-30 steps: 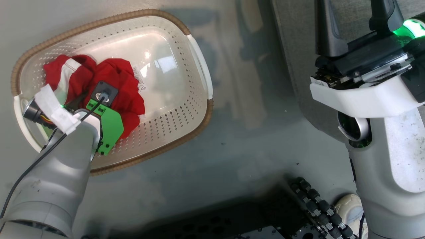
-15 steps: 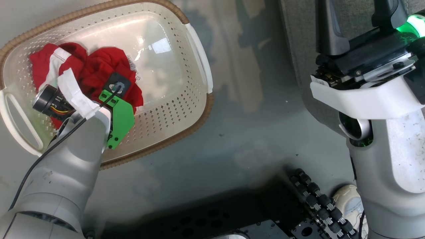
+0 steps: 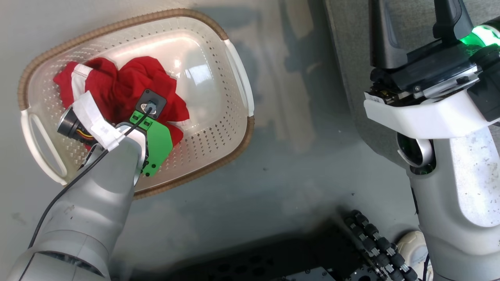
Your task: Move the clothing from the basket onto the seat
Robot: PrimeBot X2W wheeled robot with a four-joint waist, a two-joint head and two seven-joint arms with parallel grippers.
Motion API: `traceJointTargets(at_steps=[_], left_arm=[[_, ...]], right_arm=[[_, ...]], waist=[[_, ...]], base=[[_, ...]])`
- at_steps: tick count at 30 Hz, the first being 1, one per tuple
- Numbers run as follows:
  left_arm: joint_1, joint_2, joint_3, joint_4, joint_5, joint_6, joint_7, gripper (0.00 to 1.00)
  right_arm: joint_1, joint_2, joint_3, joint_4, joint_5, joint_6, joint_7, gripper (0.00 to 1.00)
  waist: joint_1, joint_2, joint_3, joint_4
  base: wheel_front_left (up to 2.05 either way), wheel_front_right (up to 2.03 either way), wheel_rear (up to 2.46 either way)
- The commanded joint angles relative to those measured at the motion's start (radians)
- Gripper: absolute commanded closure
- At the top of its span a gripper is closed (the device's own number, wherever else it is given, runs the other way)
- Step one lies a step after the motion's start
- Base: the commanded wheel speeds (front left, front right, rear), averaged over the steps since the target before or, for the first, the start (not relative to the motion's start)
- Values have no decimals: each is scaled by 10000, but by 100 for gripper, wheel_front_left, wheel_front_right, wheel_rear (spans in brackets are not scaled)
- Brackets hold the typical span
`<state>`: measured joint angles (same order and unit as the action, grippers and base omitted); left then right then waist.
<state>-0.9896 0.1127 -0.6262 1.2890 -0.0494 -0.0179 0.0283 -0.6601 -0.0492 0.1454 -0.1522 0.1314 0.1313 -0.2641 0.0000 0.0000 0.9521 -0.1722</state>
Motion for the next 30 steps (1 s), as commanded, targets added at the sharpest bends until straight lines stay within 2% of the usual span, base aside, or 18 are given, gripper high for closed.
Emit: traceJointTargets(at_steps=[1, 13, 20, 26, 30], left_arm=[[105, -35, 62, -1, -123, -87, -188, 100], [376, -362, 130, -5, -744, -776, -1807, 100], [945, -551, 85, -268, -1137, -963, -2691, 100], [1710, -614, 43, -1106, -1571, -1023, -2942, 100], [2258, -614, 245, -2320, -1831, -1009, -2934, 100]], right_arm=[[190, -24, -35, 88, 32, -10, -5, 0], [820, -25, -181, 656, -93, -10, -5, 0], [1375, -28, -368, 1015, -170, -10, -5, 0], [2033, -83, -532, 1326, -173, -10, -5, 0], [2480, -140, -619, 1474, -163, -10, -5, 0]], waist=[[0, 0, -404, 142], [0, 0, -2143, 691], [0, 0, -3339, 1093], [0, 0, -4554, 1455], [0, 0, -5233, 1679]], base=[[0, 0, 0], [0, 0, 0], [0, 0, 0], [0, 0, 0], [0, 0, 0]])
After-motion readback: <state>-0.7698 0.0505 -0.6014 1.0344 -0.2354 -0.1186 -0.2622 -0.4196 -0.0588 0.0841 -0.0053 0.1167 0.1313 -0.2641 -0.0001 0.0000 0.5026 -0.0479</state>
